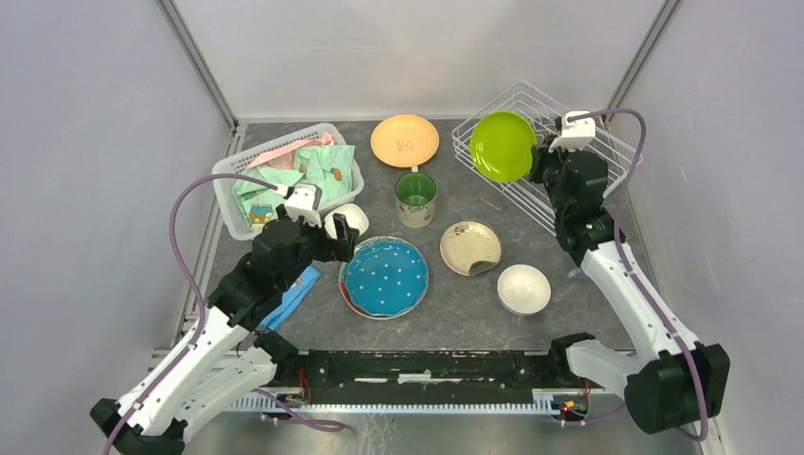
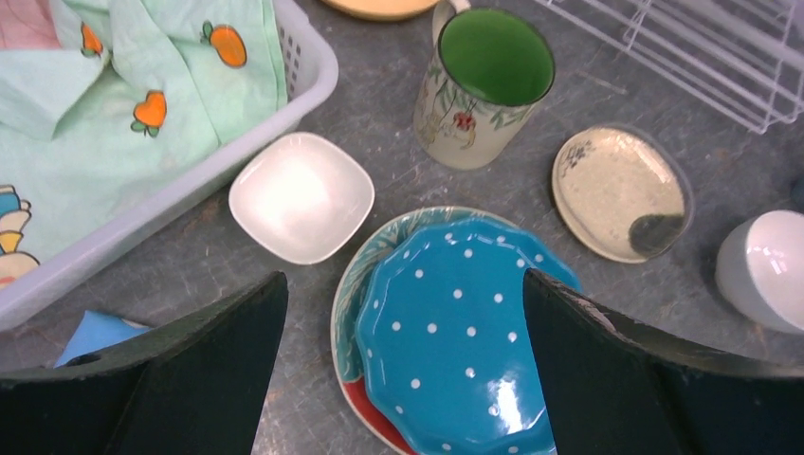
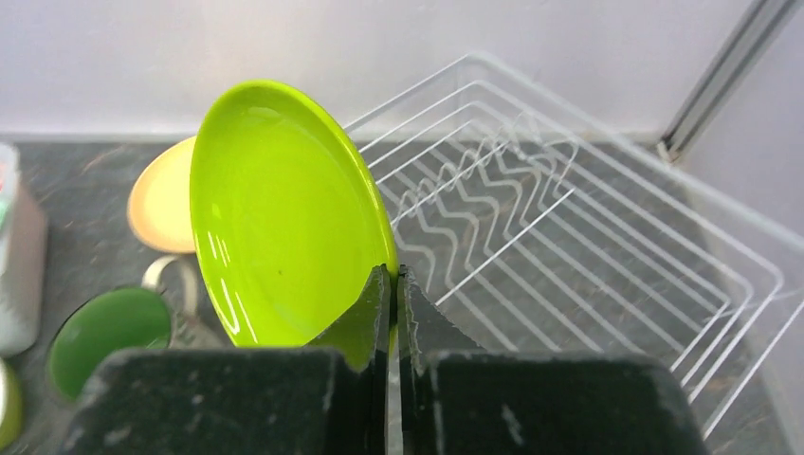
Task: Load the mixed dishes into the dish rack
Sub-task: Pick up the plate at the center of the board, then insert the plate into the dish rack.
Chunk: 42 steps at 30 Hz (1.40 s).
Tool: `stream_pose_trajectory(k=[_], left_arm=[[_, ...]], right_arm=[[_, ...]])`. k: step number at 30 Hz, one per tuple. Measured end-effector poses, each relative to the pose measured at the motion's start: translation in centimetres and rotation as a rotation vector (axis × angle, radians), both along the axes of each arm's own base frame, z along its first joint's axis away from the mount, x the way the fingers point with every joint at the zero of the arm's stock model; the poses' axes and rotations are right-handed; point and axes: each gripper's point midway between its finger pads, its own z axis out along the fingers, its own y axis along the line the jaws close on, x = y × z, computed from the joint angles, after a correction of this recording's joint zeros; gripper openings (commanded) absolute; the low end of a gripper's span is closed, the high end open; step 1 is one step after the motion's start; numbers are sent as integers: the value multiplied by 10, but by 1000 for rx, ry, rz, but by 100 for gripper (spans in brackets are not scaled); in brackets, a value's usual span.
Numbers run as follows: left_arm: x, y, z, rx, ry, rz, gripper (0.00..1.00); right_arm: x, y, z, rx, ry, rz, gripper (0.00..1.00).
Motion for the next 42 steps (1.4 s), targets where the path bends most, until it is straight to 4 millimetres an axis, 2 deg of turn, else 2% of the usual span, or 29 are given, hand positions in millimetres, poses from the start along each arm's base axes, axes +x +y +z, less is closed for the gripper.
stream_pose_trajectory(k=[3,6,13,17,21,27,33,38,42], left_arm=[[-2,2,-19,23,32,2,100],[-3,2,-25,31,44,-2,100],[-2,2,-23,27,37,1,100],[-3,4,-20,22,24,10,100],[-3,10,-13,14,-1,35,100],[-3,14,-10,12,-15,54,100],[-2,15,-11,16,-14,60,100],[0,15,-14,24,-6,66,100],[1,14,-17,33,4,66,100]], right_arm=[[20,-12,9,-56,-45,-54,0],[40,-29,6,-122,-66,-107,0],[98,-70,-8,-251,-56,-174,0],[120,-93,-14,-312,-62,-180,0],[144,-121,-12,-364,-79,-201,0],[168,-156,-10,-451,-139,-204,1],[201,-166,-9,-547,-194,-170,0],[224,-172,-22,-606,-210,-151,0],[236,-178,-35,-630,-207,-142,0]])
